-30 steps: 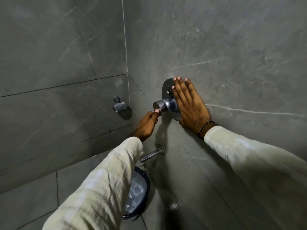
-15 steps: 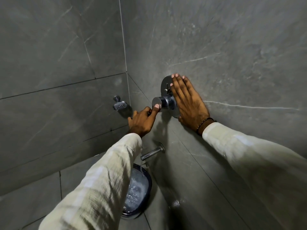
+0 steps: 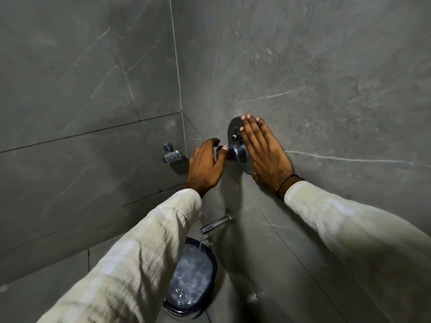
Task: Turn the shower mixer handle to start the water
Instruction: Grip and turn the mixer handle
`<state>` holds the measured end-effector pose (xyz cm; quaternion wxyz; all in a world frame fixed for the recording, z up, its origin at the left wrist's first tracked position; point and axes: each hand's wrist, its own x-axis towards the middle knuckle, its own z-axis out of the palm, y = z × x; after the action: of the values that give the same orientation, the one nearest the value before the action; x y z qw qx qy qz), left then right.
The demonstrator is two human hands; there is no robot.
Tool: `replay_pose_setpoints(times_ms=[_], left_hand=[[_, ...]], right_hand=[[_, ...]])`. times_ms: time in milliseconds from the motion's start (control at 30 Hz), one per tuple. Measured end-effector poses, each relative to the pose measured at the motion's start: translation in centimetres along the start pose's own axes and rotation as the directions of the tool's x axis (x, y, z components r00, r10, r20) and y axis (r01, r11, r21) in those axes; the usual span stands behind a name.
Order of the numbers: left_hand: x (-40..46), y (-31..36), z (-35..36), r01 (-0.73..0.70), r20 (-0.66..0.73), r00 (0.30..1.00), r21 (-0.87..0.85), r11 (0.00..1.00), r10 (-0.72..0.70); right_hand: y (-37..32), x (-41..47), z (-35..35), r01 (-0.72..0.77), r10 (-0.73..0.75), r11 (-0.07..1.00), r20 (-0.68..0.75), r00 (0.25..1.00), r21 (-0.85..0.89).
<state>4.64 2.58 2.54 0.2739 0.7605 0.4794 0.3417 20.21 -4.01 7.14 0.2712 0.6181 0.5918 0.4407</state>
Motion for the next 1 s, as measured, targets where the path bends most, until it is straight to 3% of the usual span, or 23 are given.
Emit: replay_pose_setpoints(times_ms=[167, 500, 700, 1000], left_hand=[[1.9, 2.4, 0.8, -0.11, -0.003, 0.994, 0.027, 0.994, 0.11], [3.0, 4.2, 1.6, -0.017, -0.154, 0.988, -0.207, 0.978, -0.015], [3.8, 5.1, 1.1, 0.062, -0.098, 0.991, -0.232, 0.971, -0.086], [4.2, 5.4, 0.3, 0.053, -0.057, 0.996, -0.145, 0.988, -0.062]], right_hand=[[-0.3, 0.0, 0.3, 0.002, -0.002, 1.0, -0.011, 1.0, -0.004], [-0.6, 0.2, 0.8, 0.001, -0.001, 1.0, -0.022, 1.0, -0.017], [-0.5, 0.1, 0.6, 0.022, -0.023, 1.0, -0.021, 1.0, -0.021], [2.0, 0.4, 0.6, 0.155, -0.154, 0.988, 0.043, 0.987, -0.025]])
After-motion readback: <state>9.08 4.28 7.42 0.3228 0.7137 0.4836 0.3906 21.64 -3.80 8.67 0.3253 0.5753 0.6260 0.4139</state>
